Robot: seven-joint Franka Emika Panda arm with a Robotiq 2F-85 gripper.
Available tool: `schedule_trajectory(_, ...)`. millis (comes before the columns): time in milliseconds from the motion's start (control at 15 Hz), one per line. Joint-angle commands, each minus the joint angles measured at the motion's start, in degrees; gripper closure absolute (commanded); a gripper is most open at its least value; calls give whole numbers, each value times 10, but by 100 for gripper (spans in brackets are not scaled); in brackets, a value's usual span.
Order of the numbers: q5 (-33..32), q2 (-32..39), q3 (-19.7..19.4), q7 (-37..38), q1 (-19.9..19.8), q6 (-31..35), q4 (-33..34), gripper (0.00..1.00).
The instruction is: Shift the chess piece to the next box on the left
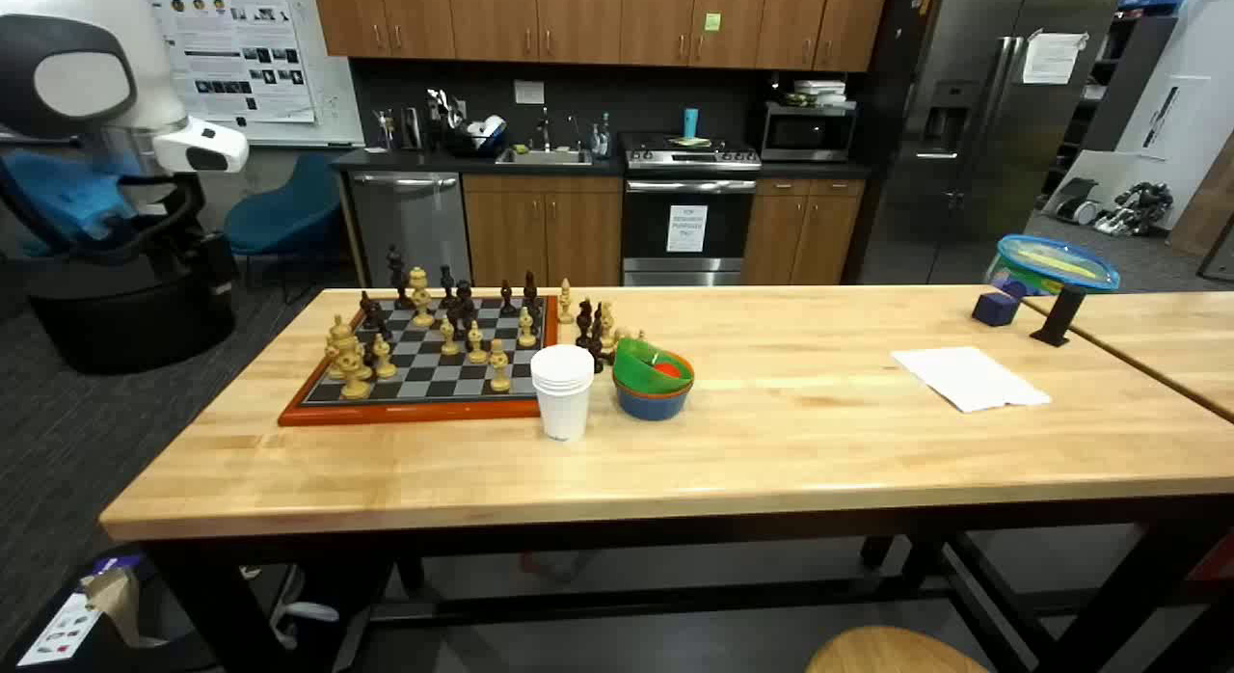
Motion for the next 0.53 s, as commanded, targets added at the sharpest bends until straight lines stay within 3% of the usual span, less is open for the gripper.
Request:
schedule_trajectory(0,0,0,1,0,-1,-2,1,0)
schedule_trajectory(467,-1,4,1,-1,-1,-1,3,0)
